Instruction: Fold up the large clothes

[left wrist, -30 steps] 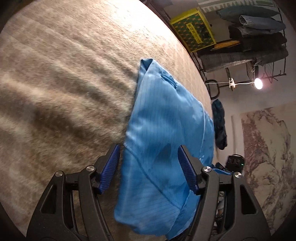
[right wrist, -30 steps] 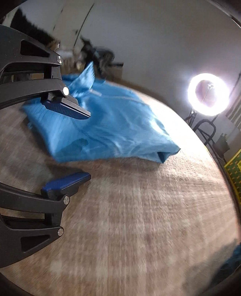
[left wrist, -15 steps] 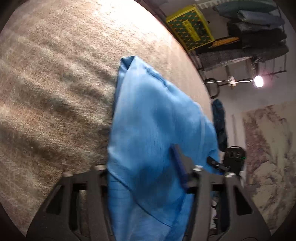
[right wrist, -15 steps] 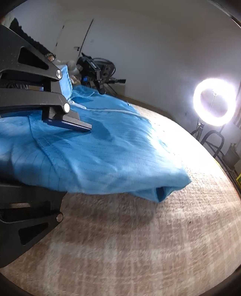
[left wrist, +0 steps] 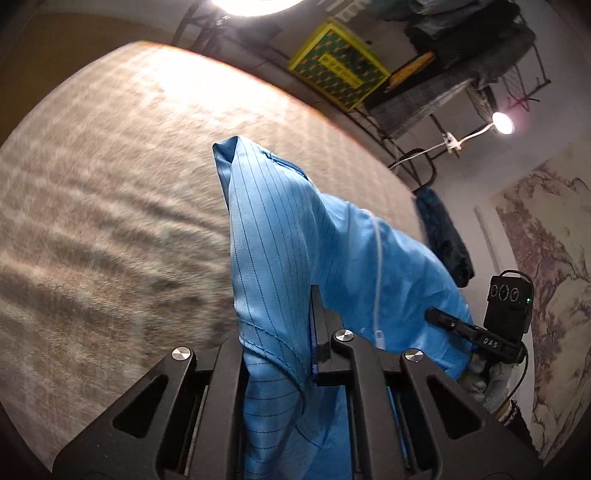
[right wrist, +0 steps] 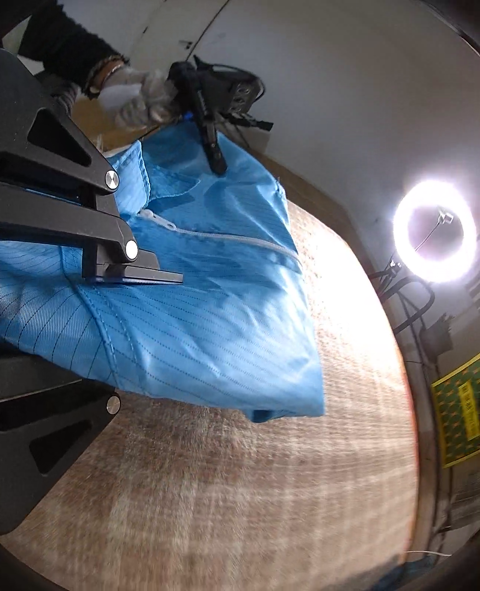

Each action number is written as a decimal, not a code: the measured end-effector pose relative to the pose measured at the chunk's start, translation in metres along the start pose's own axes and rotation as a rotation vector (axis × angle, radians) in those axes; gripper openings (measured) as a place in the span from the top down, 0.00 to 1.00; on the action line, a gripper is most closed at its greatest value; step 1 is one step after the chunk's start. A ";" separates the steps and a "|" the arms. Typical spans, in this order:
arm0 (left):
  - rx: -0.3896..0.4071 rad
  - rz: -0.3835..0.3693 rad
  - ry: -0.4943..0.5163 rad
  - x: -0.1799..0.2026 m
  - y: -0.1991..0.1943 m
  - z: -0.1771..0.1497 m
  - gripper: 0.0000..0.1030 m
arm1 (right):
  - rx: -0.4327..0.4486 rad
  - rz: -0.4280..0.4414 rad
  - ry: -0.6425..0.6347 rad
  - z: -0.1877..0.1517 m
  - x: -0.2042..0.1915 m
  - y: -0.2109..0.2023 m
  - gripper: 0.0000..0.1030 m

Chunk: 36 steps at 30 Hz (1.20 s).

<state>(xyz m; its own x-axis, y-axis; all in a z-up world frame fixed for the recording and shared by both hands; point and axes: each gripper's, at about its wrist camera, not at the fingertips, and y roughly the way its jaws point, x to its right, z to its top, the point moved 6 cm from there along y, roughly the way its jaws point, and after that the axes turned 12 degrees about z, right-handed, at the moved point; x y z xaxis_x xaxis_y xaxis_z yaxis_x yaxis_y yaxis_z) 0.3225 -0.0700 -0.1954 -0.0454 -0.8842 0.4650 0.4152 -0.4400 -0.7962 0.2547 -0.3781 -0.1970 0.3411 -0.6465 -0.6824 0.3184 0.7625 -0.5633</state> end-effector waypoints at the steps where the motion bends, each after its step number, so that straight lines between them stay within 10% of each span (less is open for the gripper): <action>1: 0.005 -0.006 0.008 0.005 -0.002 0.000 0.94 | 0.005 -0.009 -0.012 -0.002 -0.004 -0.002 0.95; 36: 0.049 -0.276 0.437 0.431 0.148 0.049 0.94 | 0.324 -0.450 -0.074 0.040 0.107 -0.330 0.96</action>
<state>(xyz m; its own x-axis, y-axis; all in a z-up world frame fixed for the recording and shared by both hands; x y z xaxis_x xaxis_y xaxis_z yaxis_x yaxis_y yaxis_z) 0.4085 -0.5080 -0.0939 -0.5301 -0.7236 0.4420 0.3755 -0.6677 -0.6428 0.2219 -0.6996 -0.0653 0.1659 -0.9152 -0.3671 0.6988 0.3718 -0.6111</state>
